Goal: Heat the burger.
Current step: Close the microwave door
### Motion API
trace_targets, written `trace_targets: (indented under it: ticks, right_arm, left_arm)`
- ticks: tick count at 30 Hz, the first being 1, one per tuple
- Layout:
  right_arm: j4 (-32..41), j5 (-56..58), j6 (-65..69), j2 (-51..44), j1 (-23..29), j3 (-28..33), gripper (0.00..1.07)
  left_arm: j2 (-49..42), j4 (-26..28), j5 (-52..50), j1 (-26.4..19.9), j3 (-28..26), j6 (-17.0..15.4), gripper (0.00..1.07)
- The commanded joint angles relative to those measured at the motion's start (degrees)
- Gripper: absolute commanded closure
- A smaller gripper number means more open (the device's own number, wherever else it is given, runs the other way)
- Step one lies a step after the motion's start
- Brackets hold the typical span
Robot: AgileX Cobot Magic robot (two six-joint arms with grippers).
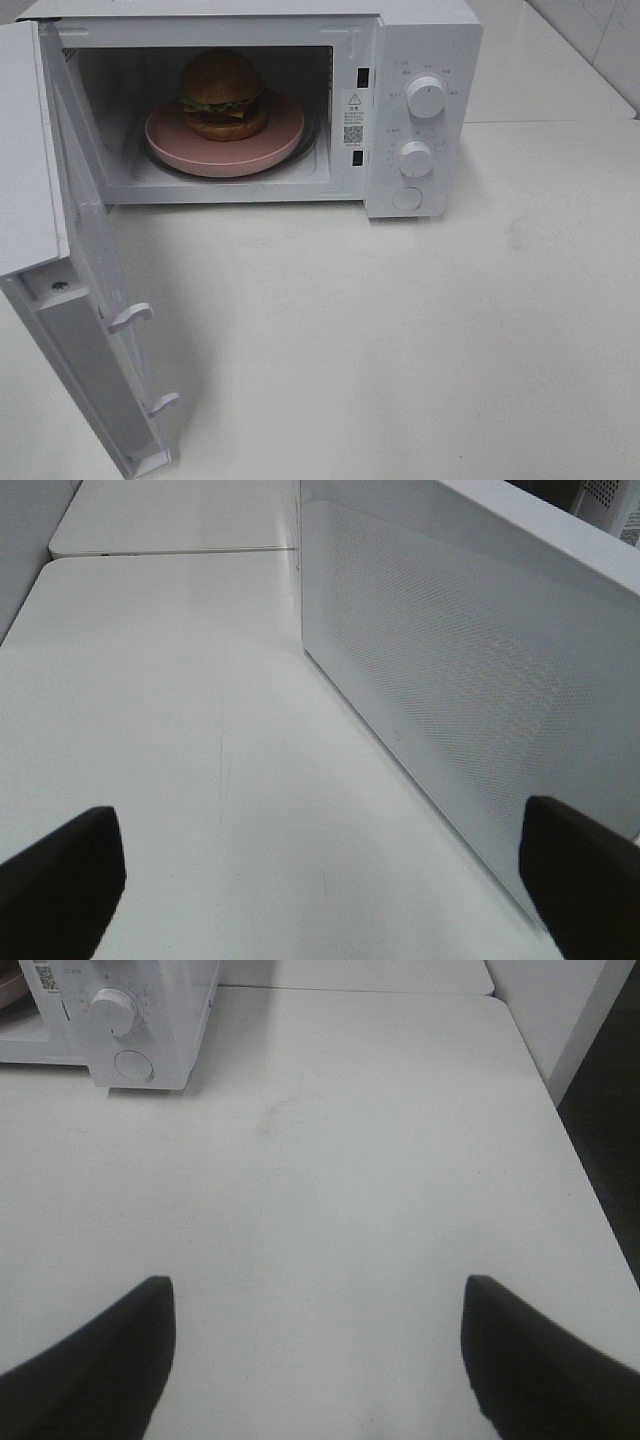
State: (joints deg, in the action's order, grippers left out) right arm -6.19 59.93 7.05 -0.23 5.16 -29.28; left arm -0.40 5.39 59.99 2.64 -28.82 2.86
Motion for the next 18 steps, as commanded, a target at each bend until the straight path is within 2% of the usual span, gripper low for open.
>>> trace_targets:
  ticks: [1,6,9,10,11,12,13,14,15,16,17,18]
  right_arm:
    - [0.00,-0.23,-0.46,-1.49,-0.40,0.06,0.32]
    - [0.00,-0.23,-0.46,-1.49,-0.40,0.06,0.32]
    - [0.00,-0.23,-0.46,-1.49,-0.40,0.06,0.32]
    - [0.00,-0.23,-0.46,-1.49,-0.40,0.06,0.32]
    - [0.00,-0.23,-0.46,-1.49,-0.40,0.06,0.32]
    - [0.00,-0.23,-0.46,-1.49,-0.40,0.06,0.32]
    - [0.00,-0.23,-0.46,-1.49,-0.40,0.06,0.32]
    - [0.00,-0.23,-0.46,-1.49,-0.40,0.06,0.32]
    - [0.00,-0.23,-0.46,-1.49,-0.40,0.06,0.32]
    - [0.00,-0.23,-0.40,-1.49,-0.40,0.06,0.32]
    - [0.00,-0.23,-0.40,-1.49,-0.40,0.06,0.32]
    - [0.00,-0.23,-0.40,-1.49,-0.40,0.06,0.32]
  left_arm:
    - [-1.03,0.46,-0.52,-0.11,0.11,-0.34,0.07]
    - [-0.57,0.46,-1.89,-0.11,-0.86,-0.40,0.08]
    - [1.20,0.23,-3.72,-0.11,-1.95,-0.40,0.14]
    - [2.64,-0.23,-4.64,-0.11,-2.01,-0.40,0.19]
    - [2.64,-0.23,-4.64,-0.11,-2.01,-0.40,0.19]
    - [3.55,-0.46,-5.10,-0.11,-2.01,-0.40,0.23]
    - [5.67,-0.74,-6.36,-0.11,-2.01,-0.40,0.33]
    - [5.67,-0.74,-6.36,-0.11,-2.01,-0.40,0.33]
    - [6.70,-0.74,-7.16,-0.11,-2.01,-0.40,0.41]
    - [8.65,-0.74,-8.19,-0.11,-2.01,-0.40,0.55]
    - [8.65,-0.74,-8.19,-0.11,-2.01,-0.40,0.55]
    - [9.51,-0.74,-8.82,-0.11,-2.01,-0.40,0.62]
